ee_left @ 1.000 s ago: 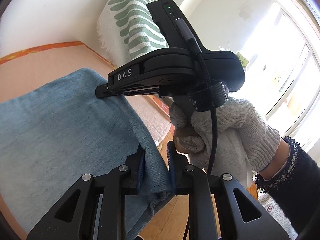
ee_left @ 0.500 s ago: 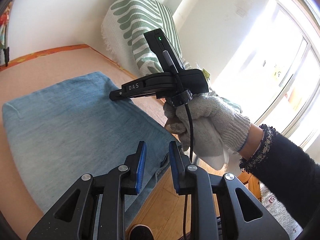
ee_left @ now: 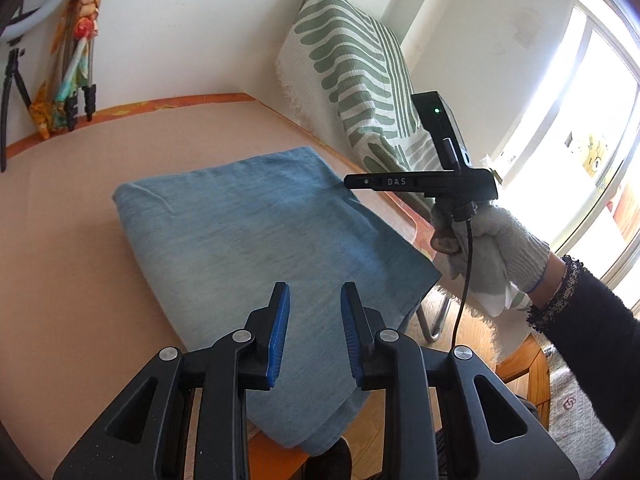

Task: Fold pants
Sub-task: 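Open both grippers and release the folded jeans, then move both grippers to the edge of the folded jeans stack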

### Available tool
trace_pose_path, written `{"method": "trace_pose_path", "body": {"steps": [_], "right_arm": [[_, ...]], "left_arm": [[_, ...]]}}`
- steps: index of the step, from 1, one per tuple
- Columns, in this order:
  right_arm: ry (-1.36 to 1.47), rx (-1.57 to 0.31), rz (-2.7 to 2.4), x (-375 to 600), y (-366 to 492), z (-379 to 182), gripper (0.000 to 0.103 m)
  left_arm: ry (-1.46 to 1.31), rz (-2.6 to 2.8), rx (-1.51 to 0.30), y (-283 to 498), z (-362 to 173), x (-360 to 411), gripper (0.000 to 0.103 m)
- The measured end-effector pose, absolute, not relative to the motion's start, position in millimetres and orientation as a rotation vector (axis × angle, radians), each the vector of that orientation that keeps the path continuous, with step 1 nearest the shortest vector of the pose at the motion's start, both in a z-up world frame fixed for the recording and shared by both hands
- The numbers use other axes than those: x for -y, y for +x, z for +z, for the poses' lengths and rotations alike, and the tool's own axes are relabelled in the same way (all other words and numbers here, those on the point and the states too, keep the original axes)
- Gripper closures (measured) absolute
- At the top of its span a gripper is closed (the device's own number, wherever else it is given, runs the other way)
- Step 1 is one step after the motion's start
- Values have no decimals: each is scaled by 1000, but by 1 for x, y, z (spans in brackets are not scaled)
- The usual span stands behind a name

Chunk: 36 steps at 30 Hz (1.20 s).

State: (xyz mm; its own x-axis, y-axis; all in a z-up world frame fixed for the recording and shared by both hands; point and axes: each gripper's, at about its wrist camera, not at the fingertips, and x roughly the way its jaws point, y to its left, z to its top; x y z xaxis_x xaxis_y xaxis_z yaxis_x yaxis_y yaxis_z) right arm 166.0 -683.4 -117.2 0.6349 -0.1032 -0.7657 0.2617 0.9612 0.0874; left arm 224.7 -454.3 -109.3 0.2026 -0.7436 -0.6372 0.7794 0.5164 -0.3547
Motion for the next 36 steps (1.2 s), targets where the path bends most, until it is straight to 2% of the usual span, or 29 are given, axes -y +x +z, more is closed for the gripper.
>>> {"method": "trace_pose_path", "body": {"steps": [4,5,8,12,25,30,36], "right_arm": [[238,-818,-130,670,147,-103,84],[235,-829,-106,665,145,-103,80],[197,-853,-94,652,141,-109,54],[202,-888,-86,650,140,-121,39],[268,-908,-83,669,140,-130,28],[317,-907,-67,678,144,-134,21],[381,-920,-32,691,151,-143,20]], "left_arm": [[66,-1003,-875,237,-117,445,76],[71,-986,-881,240,-119,443,76],[85,-938,-895,245,-123,441,67],[96,-892,-921,248,-129,440,51],[66,-767,-999,263,-143,433,37],[-14,-761,-1059,271,-151,428,36],[-152,-772,-1126,282,-161,420,36]]}}
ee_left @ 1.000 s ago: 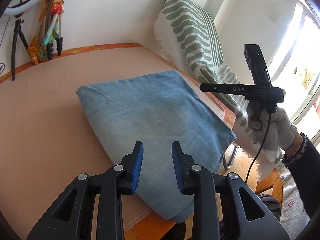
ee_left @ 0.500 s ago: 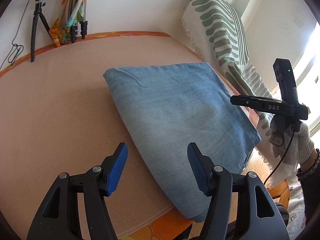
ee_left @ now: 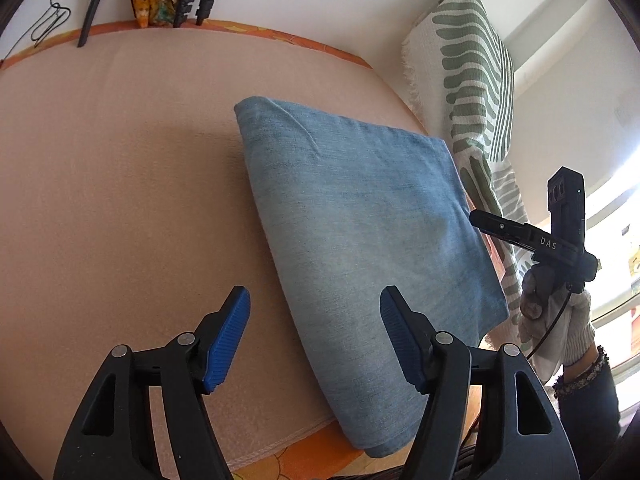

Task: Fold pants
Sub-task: 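Move both grippers to the edge of the folded jeans stack, then close both grippers on the jeans edge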

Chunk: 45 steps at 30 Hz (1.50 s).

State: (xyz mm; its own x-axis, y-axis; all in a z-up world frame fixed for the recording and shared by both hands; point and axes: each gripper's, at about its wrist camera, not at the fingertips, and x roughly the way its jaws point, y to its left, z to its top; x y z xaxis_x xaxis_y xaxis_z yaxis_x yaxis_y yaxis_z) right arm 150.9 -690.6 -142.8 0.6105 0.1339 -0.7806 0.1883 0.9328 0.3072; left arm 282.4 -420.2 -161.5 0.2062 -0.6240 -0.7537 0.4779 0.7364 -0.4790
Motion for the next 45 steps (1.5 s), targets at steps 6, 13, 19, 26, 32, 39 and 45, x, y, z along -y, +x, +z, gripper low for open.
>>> {"method": "trace_pose_path", "body": {"steps": [6,13,19,26,32,39,45], "right_arm": [[426,-931,-4,706,159,-153,20],[468,-939,57,717,163,-168,20],[536,-910,123,725,164,-181,20],[540,-877,215,728,160,-185,18],[547,-854,295,722,156,-188,19],[535,-862,361,701,165,-190,31],[497,-870,322,689,164,-187,48]], "left_arm": [[-191,-793,-1149,285,-169,427,36],[-184,-794,-1163,288,-178,437,36],[-181,-786,-1169,292,-184,442,36],[-143,-795,-1147,292,-183,449,36],[-124,-811,-1133,292,-183,454,38],[-112,-838,-1115,293,-185,460,44],[-126,-849,-1113,295,-186,463,56]]}}
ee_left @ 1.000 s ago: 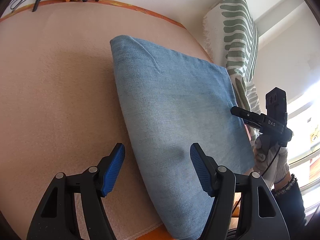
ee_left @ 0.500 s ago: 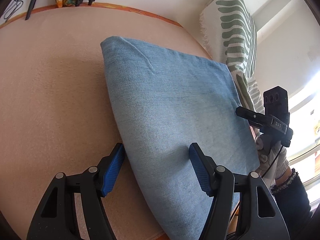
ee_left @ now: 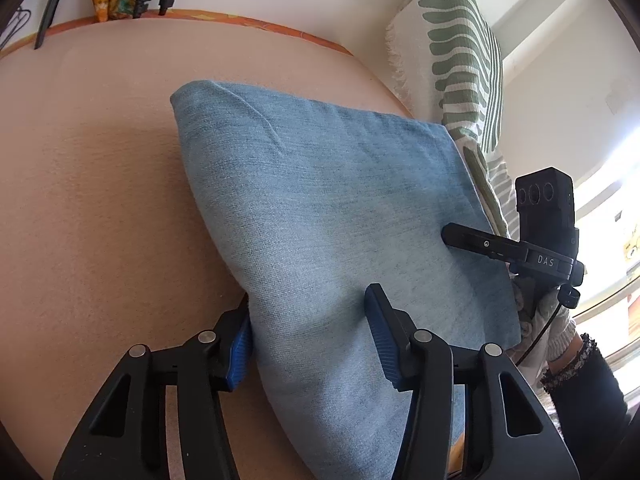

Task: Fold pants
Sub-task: 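Close both grippers on the jeans edge, then lift the gripped jeans edge with both grippers and fold it over the stack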

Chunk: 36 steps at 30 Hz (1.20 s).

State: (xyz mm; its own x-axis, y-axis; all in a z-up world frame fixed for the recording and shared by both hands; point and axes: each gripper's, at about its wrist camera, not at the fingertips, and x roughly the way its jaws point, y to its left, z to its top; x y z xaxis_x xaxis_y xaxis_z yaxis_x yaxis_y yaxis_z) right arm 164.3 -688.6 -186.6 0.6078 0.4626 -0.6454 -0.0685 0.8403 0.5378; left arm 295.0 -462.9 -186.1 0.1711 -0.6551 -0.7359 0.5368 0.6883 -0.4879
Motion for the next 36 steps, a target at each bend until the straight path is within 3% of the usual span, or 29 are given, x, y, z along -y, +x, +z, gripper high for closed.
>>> {"method": "trace_pose_path", "body": {"steps": [3,10,18,36], "right_arm": [[451,-866,299,680,160,-179,59],[355,-888,168,658,157,-160,70],[264,-875,60,628,147,-130,75],[181,-765,54,600,171,-71,76]], "left_arm": [[-120,-854,-1099,294,-185,464,66],[-119,-873,-1055,290,-179,461,82],[-120,-915,-1007,285,-164,456,86],[-134,-953,-878,308,-109,446,89]]}}
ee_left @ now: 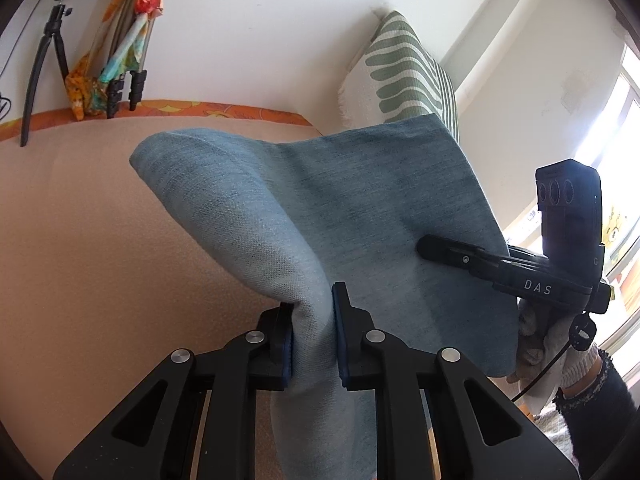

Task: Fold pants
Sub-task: 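Lift the gripped jeans edge with both grippers and fold it over the stack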

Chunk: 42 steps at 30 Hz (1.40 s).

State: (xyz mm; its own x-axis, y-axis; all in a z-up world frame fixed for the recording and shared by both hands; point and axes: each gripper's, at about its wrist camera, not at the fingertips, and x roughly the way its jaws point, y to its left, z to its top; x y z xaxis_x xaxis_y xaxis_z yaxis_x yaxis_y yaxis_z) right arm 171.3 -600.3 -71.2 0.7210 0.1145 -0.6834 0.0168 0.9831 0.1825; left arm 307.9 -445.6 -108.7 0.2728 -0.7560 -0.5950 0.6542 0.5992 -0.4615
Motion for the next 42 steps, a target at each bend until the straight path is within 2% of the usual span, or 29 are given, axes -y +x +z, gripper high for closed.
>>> {"method": "trace_pose_path", "body": {"steps": [10,22,42], "right_arm": [[157,-704,52,615,249,-39,76],[123,-688,34,648,374,-34,76],[115,-782,-5,691,473,-105,76]], "left_arm": [[-93,-939,-788,373,-75,458,89],[-44,-886,-717,468,-74,495,89],[27,-811,-756,538,-127,541,88]]}}
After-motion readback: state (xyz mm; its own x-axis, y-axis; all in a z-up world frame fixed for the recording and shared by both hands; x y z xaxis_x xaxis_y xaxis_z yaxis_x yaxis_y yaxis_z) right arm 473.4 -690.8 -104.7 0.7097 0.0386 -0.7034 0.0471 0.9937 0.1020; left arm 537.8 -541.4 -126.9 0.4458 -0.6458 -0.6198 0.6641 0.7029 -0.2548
